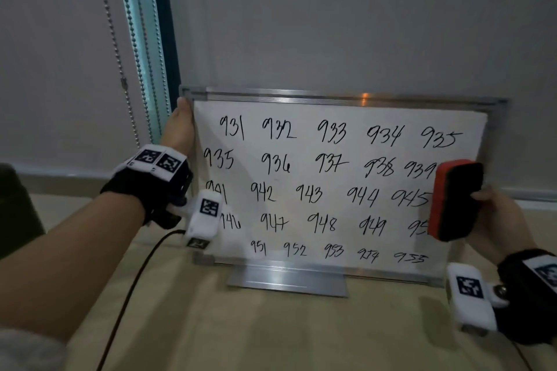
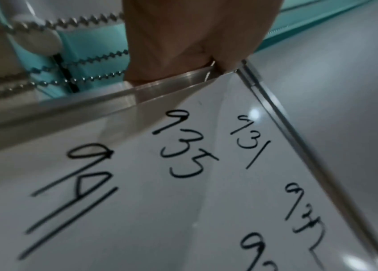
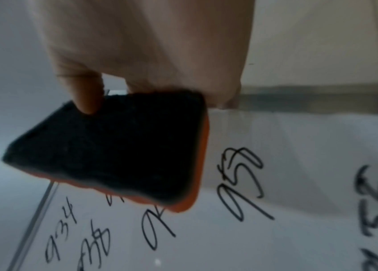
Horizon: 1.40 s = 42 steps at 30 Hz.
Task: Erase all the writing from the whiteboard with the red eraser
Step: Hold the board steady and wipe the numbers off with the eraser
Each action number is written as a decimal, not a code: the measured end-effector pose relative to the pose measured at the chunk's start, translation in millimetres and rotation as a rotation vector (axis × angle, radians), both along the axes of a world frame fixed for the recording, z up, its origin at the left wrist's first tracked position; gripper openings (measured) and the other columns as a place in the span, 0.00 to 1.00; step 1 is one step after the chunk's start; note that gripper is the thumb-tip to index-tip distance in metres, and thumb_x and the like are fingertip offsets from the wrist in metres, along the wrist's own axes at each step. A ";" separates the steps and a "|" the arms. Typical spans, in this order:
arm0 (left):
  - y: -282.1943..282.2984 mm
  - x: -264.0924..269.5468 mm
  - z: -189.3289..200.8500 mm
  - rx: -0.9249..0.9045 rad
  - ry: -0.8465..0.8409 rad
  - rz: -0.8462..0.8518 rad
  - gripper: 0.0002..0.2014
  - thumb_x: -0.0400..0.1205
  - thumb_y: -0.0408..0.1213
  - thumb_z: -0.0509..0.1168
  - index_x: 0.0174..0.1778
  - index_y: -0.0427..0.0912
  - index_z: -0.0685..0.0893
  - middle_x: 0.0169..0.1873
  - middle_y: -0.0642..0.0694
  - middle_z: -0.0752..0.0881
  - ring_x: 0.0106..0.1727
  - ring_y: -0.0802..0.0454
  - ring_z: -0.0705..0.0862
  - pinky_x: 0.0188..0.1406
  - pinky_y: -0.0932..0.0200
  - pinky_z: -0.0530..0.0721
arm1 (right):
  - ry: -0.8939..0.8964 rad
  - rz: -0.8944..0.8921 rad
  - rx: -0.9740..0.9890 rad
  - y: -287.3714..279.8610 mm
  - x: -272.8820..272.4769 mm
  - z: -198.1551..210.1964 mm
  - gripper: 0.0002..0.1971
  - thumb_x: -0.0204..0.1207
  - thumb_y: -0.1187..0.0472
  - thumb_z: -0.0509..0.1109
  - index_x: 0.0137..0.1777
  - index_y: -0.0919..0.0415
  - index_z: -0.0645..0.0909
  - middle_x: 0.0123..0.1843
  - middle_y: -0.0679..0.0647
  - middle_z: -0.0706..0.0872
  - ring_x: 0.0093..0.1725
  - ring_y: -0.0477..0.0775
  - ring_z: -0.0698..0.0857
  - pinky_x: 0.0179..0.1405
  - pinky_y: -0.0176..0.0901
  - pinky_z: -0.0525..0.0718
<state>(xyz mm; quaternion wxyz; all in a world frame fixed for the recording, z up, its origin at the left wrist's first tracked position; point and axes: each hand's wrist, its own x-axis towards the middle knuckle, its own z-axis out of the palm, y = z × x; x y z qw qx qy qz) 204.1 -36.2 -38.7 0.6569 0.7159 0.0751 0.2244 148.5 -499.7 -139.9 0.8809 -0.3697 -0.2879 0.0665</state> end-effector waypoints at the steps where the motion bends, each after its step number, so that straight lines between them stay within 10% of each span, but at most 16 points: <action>1: -0.9 -6.1 3.8 0.021 0.010 -0.001 0.36 0.78 0.63 0.45 0.73 0.40 0.74 0.72 0.36 0.77 0.73 0.36 0.75 0.74 0.39 0.72 | -0.011 0.015 0.003 7.3 -9.5 4.2 0.33 0.75 0.63 0.24 0.79 0.72 0.48 0.79 0.75 0.51 0.79 0.69 0.50 0.76 0.58 0.32; 6: 7.4 -44.0 5.4 -0.033 0.043 -0.011 0.38 0.77 0.63 0.47 0.72 0.37 0.75 0.70 0.36 0.79 0.69 0.37 0.79 0.72 0.39 0.74 | 0.059 -0.232 -0.116 -3.4 -51.6 10.5 0.33 0.73 0.64 0.30 0.78 0.70 0.58 0.78 0.70 0.62 0.78 0.62 0.59 0.76 0.55 0.31; 8: 15.9 -53.1 3.0 -0.106 0.059 -0.062 0.41 0.73 0.66 0.51 0.73 0.38 0.74 0.70 0.33 0.79 0.68 0.32 0.79 0.69 0.37 0.76 | 0.138 -0.331 -0.244 2.8 -75.9 14.9 0.32 0.72 0.64 0.37 0.73 0.68 0.69 0.72 0.67 0.73 0.73 0.58 0.69 0.79 0.59 0.47; 12: 17.4 -90.7 5.9 -0.139 0.046 -0.077 0.31 0.74 0.60 0.57 0.66 0.42 0.81 0.56 0.39 0.88 0.56 0.39 0.87 0.59 0.42 0.84 | -0.031 -0.139 -0.160 2.5 -123.4 29.6 0.34 0.73 0.61 0.29 0.79 0.67 0.55 0.80 0.66 0.60 0.79 0.60 0.56 0.78 0.50 0.37; 19: 10.9 -122.3 8.4 -0.041 -0.069 -0.082 0.34 0.68 0.67 0.53 0.57 0.47 0.83 0.61 0.33 0.83 0.69 0.32 0.77 0.70 0.32 0.73 | -0.138 -0.157 -0.175 -10.8 -163.6 34.9 0.34 0.75 0.58 0.26 0.81 0.67 0.47 0.82 0.68 0.50 0.81 0.62 0.46 0.72 0.49 0.21; 21: 5.4 -136.4 19.8 -0.008 -0.107 -0.078 0.28 0.68 0.67 0.54 0.48 0.50 0.85 0.60 0.36 0.84 0.67 0.36 0.80 0.70 0.37 0.75 | -0.084 -0.412 -0.177 -3.9 -176.5 36.1 0.31 0.80 0.57 0.32 0.79 0.71 0.54 0.80 0.70 0.52 0.81 0.63 0.50 0.79 0.52 0.34; 22: 5.9 -136.5 24.4 -0.002 -0.111 -0.074 0.24 0.69 0.66 0.54 0.43 0.52 0.84 0.59 0.37 0.84 0.65 0.37 0.81 0.69 0.37 0.76 | -0.068 -0.642 -0.233 -0.8 -174.4 37.0 0.28 0.80 0.56 0.45 0.75 0.71 0.66 0.76 0.70 0.66 0.77 0.60 0.64 0.79 0.53 0.56; 24: -2.8 -157.9 36.7 0.017 -0.071 -0.049 0.24 0.72 0.65 0.55 0.46 0.49 0.82 0.61 0.36 0.84 0.63 0.37 0.82 0.68 0.37 0.76 | 0.088 -0.758 -0.223 1.2 -173.3 40.3 0.28 0.61 0.48 0.73 0.60 0.60 0.81 0.51 0.50 0.88 0.47 0.45 0.88 0.52 0.46 0.85; 27: -11.2 -178.3 53.3 0.161 -0.054 0.001 0.22 0.81 0.56 0.55 0.57 0.42 0.79 0.50 0.41 0.82 0.54 0.43 0.80 0.56 0.55 0.75 | -0.002 -1.116 -0.307 -25.4 -149.4 39.6 0.32 0.53 0.42 0.78 0.57 0.54 0.78 0.40 0.39 0.83 0.34 0.36 0.83 0.40 0.37 0.87; 29: -14.5 -181.0 61.0 0.296 -0.053 0.050 0.13 0.83 0.49 0.57 0.42 0.43 0.78 0.35 0.49 0.77 0.46 0.49 0.76 0.40 0.62 0.72 | -0.052 -1.253 -0.434 -79.4 -101.5 28.9 0.34 0.60 0.34 0.73 0.55 0.62 0.76 0.39 0.37 0.85 0.34 0.32 0.82 0.42 0.39 0.84; 32: -14.0 -180.9 64.5 0.550 -0.079 0.099 0.15 0.83 0.40 0.57 0.30 0.46 0.75 0.28 0.53 0.74 0.33 0.54 0.74 0.26 0.68 0.66 | -0.254 -1.506 -0.548 -38.9 -109.2 34.4 0.41 0.62 0.27 0.68 0.59 0.64 0.73 0.49 0.50 0.86 0.41 0.44 0.85 0.46 0.46 0.84; 35: -14.2 -183.7 68.4 0.776 -0.072 0.076 0.15 0.84 0.36 0.53 0.49 0.36 0.85 0.40 0.45 0.84 0.37 0.51 0.76 0.37 0.63 0.73 | -0.664 -1.419 -0.686 123.5 -200.6 80.1 0.22 0.69 0.44 0.61 0.59 0.51 0.65 0.46 0.57 0.74 0.37 0.47 0.76 0.35 0.28 0.76; 39: -16.9 -185.8 76.6 0.865 -0.080 0.027 0.19 0.85 0.34 0.49 0.59 0.37 0.84 0.60 0.40 0.84 0.51 0.51 0.77 0.52 0.61 0.72 | -1.083 -1.269 -1.045 197.1 -208.5 78.6 0.24 0.67 0.47 0.56 0.62 0.52 0.60 0.46 0.62 0.74 0.36 0.54 0.76 0.34 0.43 0.76; 42: -13.7 -179.4 74.9 0.967 -0.072 0.053 0.18 0.84 0.37 0.48 0.51 0.40 0.85 0.52 0.40 0.84 0.53 0.45 0.80 0.49 0.60 0.71 | -1.357 -1.495 -1.422 235.1 -189.9 65.6 0.26 0.68 0.45 0.64 0.64 0.57 0.71 0.51 0.65 0.82 0.44 0.62 0.82 0.42 0.55 0.80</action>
